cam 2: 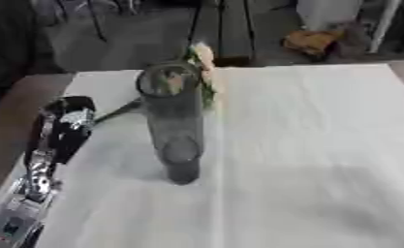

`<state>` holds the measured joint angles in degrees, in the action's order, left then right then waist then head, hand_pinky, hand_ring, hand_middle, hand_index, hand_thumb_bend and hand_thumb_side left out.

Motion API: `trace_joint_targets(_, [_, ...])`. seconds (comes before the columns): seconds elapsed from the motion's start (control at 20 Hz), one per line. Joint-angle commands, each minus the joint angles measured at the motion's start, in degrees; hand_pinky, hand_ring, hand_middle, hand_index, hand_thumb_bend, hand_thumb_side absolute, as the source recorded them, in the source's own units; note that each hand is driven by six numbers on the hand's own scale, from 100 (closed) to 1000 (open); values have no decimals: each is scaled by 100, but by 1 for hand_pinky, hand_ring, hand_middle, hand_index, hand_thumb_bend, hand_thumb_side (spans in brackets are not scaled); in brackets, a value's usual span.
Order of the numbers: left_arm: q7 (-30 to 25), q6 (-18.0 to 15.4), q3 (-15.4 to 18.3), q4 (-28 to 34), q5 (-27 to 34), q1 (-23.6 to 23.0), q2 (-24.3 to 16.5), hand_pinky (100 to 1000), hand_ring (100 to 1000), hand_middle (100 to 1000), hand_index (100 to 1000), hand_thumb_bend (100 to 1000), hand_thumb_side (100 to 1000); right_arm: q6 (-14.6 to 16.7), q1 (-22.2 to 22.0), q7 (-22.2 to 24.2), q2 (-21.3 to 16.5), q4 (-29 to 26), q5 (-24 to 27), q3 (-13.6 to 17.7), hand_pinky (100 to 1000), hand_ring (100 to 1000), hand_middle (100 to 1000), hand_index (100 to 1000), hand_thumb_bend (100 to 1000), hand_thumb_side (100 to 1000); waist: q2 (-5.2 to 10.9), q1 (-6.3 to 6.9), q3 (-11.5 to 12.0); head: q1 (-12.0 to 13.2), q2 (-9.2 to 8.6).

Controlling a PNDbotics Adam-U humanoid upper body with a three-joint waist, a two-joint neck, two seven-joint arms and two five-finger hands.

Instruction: Arrange flowers into the vase.

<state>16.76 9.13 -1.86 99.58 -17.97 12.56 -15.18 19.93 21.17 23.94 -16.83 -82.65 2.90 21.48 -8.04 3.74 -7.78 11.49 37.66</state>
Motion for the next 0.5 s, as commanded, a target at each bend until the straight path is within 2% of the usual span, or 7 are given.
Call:
trace_joint_targets(0.05, [-13, 108, -22, -2, -162, 187, -190, 365, 758, 587, 709, 179, 593, 10, 84, 10, -78, -107, 33, -8, 657, 947, 402, 704, 467, 607, 19, -65, -11, -1, -79])
trace_joint_targets(0.5, [-96, 434, -156, -474, -639, 778, -280, 373, 754, 591, 710, 189, 539, 4, 86, 19, -63, -107, 31, -22, 657, 947, 402, 704, 467, 608, 41, -68, -39, -7, -140])
